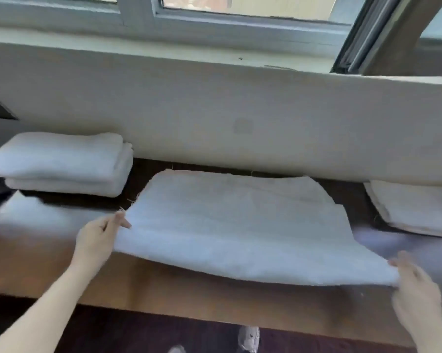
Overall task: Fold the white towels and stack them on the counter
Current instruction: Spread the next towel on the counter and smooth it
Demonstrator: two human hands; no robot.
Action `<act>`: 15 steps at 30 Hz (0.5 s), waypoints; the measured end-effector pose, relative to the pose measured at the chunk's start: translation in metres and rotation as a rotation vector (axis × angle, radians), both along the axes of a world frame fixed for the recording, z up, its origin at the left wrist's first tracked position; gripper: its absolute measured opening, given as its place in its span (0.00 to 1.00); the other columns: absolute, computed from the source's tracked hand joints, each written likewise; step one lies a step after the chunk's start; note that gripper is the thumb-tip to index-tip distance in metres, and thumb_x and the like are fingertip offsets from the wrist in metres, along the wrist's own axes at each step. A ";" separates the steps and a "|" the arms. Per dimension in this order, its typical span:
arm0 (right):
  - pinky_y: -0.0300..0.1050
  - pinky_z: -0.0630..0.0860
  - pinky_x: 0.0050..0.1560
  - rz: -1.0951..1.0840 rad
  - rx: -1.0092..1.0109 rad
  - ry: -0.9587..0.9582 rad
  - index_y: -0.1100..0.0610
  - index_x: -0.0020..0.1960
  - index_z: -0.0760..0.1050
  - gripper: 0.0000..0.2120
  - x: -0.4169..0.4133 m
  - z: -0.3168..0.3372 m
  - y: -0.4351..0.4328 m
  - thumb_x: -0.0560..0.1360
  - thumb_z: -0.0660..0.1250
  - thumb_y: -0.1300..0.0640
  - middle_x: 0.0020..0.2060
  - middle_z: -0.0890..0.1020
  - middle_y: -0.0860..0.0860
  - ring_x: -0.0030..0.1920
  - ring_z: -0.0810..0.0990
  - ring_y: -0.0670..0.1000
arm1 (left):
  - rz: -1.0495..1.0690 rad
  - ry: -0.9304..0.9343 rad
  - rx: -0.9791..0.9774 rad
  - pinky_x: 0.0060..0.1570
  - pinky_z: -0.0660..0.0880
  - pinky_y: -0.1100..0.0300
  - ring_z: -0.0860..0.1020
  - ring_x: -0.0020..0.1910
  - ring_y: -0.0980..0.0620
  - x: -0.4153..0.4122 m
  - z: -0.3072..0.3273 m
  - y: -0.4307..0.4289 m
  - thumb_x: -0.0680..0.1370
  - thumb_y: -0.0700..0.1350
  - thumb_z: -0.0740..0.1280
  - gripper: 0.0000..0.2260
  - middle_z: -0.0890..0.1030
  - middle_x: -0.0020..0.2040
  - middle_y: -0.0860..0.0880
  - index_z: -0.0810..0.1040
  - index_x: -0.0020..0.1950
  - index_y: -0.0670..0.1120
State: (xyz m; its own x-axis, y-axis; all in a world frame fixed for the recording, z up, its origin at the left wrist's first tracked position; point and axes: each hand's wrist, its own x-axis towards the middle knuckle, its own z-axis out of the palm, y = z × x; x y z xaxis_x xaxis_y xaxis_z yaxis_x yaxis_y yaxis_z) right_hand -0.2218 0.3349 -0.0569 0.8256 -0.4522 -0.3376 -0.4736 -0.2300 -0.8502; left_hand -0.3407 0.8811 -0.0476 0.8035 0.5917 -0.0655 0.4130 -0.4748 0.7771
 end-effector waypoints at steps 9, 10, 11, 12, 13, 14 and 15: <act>0.49 0.71 0.38 -0.172 0.036 0.142 0.61 0.50 0.80 0.34 -0.046 -0.062 -0.010 0.76 0.54 0.30 0.44 0.80 0.57 0.39 0.76 0.56 | 0.109 0.247 0.058 0.51 0.67 0.53 0.72 0.54 0.51 -0.047 -0.088 -0.009 0.85 0.52 0.54 0.15 0.78 0.54 0.53 0.79 0.57 0.50; 0.52 0.72 0.45 -0.136 -0.057 0.194 0.60 0.53 0.80 0.41 -0.036 -0.062 -0.014 0.71 0.52 0.25 0.49 0.81 0.60 0.45 0.78 0.60 | 0.097 0.233 0.104 0.50 0.68 0.52 0.73 0.53 0.50 -0.039 -0.085 -0.009 0.85 0.53 0.54 0.15 0.79 0.53 0.52 0.79 0.57 0.50; 0.56 0.72 0.52 -0.081 -0.155 0.220 0.61 0.57 0.78 0.43 -0.026 -0.064 -0.019 0.70 0.50 0.24 0.55 0.80 0.62 0.53 0.77 0.63 | 0.076 0.231 0.141 0.48 0.68 0.51 0.74 0.52 0.48 -0.029 -0.083 -0.008 0.85 0.53 0.53 0.15 0.78 0.50 0.51 0.78 0.56 0.50; 0.57 0.70 0.58 -0.025 -0.241 0.259 0.62 0.62 0.76 0.43 -0.015 -0.063 -0.021 0.72 0.49 0.26 0.61 0.77 0.64 0.59 0.75 0.64 | 0.054 0.244 0.181 0.47 0.68 0.50 0.74 0.52 0.46 -0.018 -0.082 -0.009 0.85 0.54 0.53 0.16 0.78 0.49 0.50 0.78 0.55 0.48; 0.57 0.67 0.59 0.024 -0.310 0.285 0.63 0.66 0.73 0.39 -0.007 -0.058 -0.018 0.77 0.49 0.30 0.65 0.75 0.64 0.64 0.72 0.65 | 0.042 0.272 0.233 0.47 0.69 0.49 0.75 0.52 0.44 -0.006 -0.084 -0.009 0.84 0.55 0.54 0.18 0.78 0.49 0.49 0.79 0.57 0.46; 0.56 0.66 0.59 0.072 -0.362 0.321 0.63 0.68 0.70 0.35 0.005 -0.051 -0.011 0.80 0.50 0.34 0.66 0.73 0.64 0.66 0.71 0.66 | 0.023 0.293 0.299 0.48 0.70 0.47 0.76 0.52 0.42 0.008 -0.086 -0.009 0.84 0.56 0.56 0.19 0.79 0.50 0.47 0.79 0.57 0.44; 0.56 0.66 0.59 0.112 -0.406 0.331 0.64 0.68 0.69 0.32 0.020 -0.052 -0.011 0.81 0.50 0.37 0.66 0.73 0.65 0.66 0.70 0.66 | -0.007 0.304 0.349 0.49 0.72 0.45 0.76 0.52 0.40 0.022 -0.090 -0.009 0.83 0.57 0.57 0.20 0.80 0.52 0.45 0.80 0.58 0.44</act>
State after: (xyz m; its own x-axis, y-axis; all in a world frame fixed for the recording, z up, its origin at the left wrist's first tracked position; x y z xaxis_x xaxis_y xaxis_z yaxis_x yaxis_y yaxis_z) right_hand -0.2022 0.3235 -0.1093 0.7551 -0.5158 -0.4046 -0.6552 -0.5738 -0.4914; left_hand -0.3183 0.8719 -0.1373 0.7826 0.6150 -0.0967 0.5934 -0.6899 0.4148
